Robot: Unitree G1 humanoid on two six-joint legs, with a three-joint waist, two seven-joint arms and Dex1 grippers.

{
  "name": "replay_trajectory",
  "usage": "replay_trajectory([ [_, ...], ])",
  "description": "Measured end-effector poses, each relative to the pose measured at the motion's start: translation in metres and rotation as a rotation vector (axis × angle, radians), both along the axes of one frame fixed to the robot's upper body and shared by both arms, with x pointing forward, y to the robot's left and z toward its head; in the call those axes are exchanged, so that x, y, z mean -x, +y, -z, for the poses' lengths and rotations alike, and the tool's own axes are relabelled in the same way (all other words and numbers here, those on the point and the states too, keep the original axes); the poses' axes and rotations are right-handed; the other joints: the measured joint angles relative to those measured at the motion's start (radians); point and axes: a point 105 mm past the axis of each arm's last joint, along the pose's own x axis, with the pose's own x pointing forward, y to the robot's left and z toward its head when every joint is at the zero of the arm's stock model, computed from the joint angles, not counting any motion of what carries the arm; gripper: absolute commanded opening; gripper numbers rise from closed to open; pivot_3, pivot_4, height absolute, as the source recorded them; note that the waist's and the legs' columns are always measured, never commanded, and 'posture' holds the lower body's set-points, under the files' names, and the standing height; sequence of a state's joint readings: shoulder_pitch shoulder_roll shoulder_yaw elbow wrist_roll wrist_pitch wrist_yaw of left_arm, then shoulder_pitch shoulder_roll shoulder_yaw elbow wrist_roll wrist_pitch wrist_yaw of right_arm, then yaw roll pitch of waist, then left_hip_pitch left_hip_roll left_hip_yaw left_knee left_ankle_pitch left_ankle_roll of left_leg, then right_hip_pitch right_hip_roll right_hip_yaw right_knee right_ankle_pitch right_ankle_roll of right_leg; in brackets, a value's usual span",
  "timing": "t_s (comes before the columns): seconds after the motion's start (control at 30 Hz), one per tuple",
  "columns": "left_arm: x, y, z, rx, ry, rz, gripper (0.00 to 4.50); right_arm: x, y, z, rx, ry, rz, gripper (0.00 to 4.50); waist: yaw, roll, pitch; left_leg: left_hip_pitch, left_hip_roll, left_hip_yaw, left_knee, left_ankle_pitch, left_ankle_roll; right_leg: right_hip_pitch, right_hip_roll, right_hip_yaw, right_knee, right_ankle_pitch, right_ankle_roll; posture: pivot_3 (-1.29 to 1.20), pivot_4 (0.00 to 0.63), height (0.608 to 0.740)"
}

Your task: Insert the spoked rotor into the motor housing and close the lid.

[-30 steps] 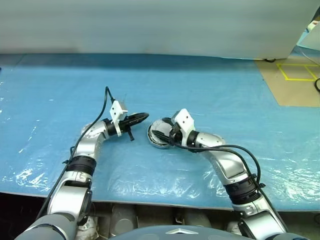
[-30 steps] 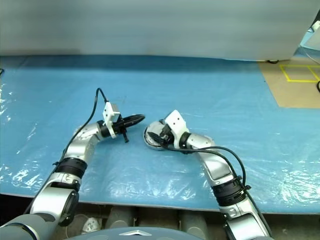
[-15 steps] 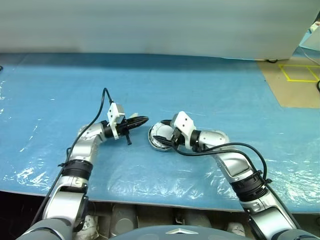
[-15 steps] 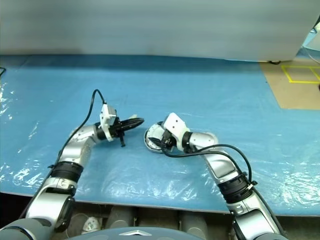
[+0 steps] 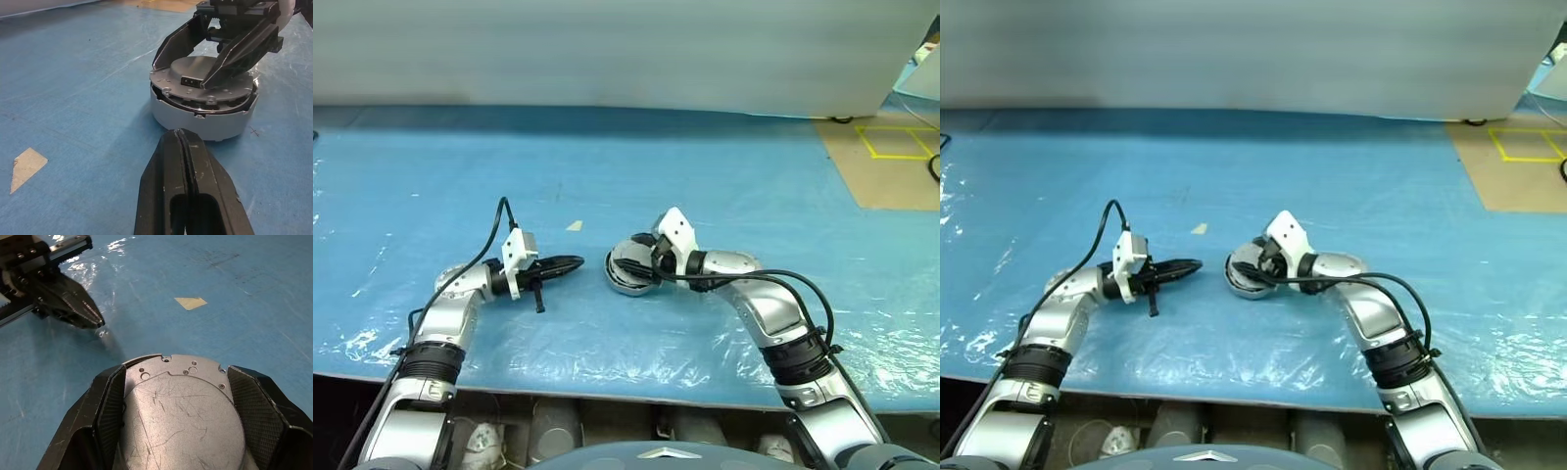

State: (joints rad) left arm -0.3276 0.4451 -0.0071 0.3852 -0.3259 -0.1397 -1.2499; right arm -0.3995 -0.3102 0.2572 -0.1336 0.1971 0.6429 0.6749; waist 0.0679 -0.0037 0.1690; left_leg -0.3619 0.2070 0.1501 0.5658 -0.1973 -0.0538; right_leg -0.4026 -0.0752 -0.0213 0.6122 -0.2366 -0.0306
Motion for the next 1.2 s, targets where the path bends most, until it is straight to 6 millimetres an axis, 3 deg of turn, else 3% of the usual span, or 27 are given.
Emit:
replay_trajectory([
  [0.3,-0.001,-0.002,0.012,0.006,0.025,-0.02,0.0,-0.001,0.002,0.0,0.019,0.051,0.163,3.03,0.002,0.0,0.0,0.009,0.0,0.001,-0.001,0.0,0.0,0.007,0.0,0.002,0.0,0.0,0.0,0.0,0.15,0.74],
  [0.67,-0.004,-0.013,0.015,0.008,0.026,0.001,0.0,0.0,-0.008,-0.004,-0.113,0.136,0.213,3.03,0.002,0.0,0.0,0.003,-0.001,0.001,-0.004,0.0,-0.001,0.002,0.0,0.001,-0.003,0.0,0.0,0.0,0.15,0.74],
  [1.2,-0.007,-0.016,0.015,0.003,0.025,-0.009,0.0,0.006,-0.005,-0.006,0.149,-0.169,0.009,3.03,0.004,0.0,0.0,0.002,-0.001,0.001,-0.002,0.0,-0.001,0.002,0.0,0.001,-0.003,0.002,0.004,0.0,0.15,0.74],
])
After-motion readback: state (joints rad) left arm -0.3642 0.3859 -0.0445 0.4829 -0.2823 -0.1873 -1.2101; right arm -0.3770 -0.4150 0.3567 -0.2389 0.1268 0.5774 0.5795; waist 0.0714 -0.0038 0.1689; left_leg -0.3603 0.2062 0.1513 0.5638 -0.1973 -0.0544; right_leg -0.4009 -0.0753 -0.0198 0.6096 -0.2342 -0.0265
